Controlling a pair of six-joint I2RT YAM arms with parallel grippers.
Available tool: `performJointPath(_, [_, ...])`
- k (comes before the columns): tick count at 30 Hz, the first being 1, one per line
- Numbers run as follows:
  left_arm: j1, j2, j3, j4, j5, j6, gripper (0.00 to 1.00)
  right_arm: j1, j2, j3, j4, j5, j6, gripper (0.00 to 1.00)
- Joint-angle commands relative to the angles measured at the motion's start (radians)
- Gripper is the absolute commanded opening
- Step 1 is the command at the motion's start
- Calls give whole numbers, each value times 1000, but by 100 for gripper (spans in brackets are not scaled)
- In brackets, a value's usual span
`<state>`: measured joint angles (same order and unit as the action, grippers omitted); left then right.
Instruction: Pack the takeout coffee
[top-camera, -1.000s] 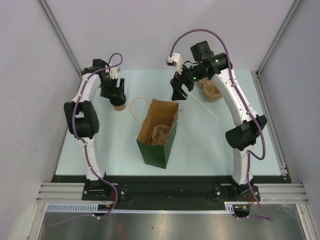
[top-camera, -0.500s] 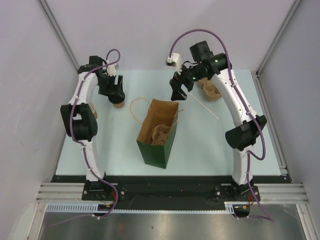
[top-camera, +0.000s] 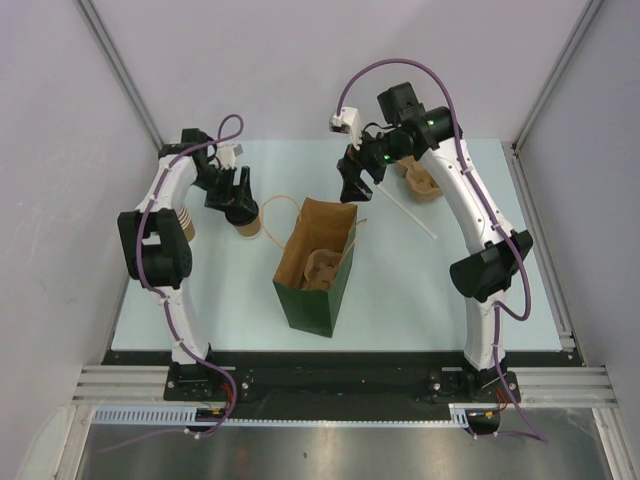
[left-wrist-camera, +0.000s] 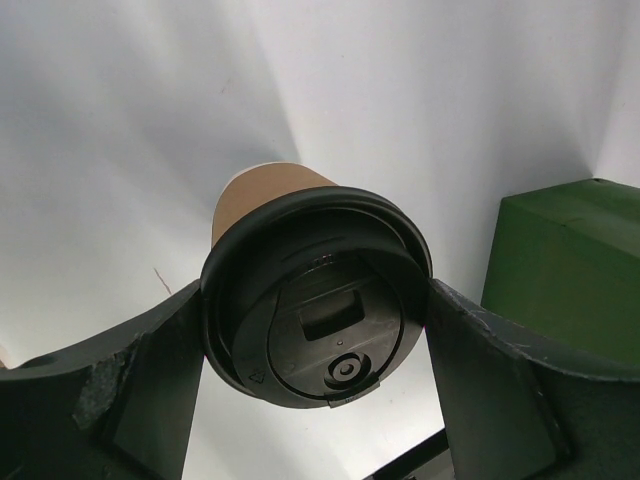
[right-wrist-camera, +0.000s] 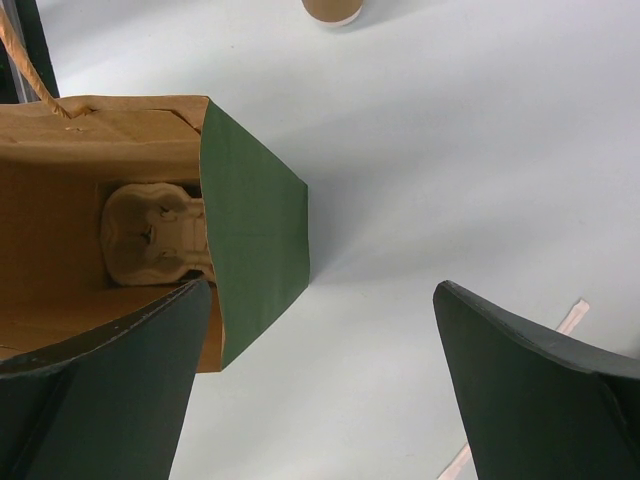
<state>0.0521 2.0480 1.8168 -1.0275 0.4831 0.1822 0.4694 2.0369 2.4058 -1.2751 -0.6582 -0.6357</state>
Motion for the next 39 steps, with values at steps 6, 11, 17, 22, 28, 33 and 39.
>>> performJointPath(6, [6, -15, -34, 61, 31, -12, 55, 5, -12, 41, -15, 14, 10, 100])
performJointPath(11, [5, -25, -59, 67, 6, -9, 70, 5, -12, 41, -17, 14, 10, 100])
performJointPath(17, [6, -49, -77, 81, -12, -7, 93, 6, -14, 42, -17, 12, 14, 100])
performJointPath(22, [5, -74, -96, 87, -27, -1, 99, 9, -15, 41, -13, 11, 16, 100])
performJointPath(28, [0, -109, -117, 101, -43, 2, 99, 14, -15, 42, -13, 11, 16, 100])
performJointPath(33, [-1, -135, -123, 110, -54, 3, 99, 17, -17, 39, -13, 12, 14, 100])
performJointPath(39, [-14, -146, -136, 109, -66, 13, 99, 15, -20, 38, -15, 12, 10, 100])
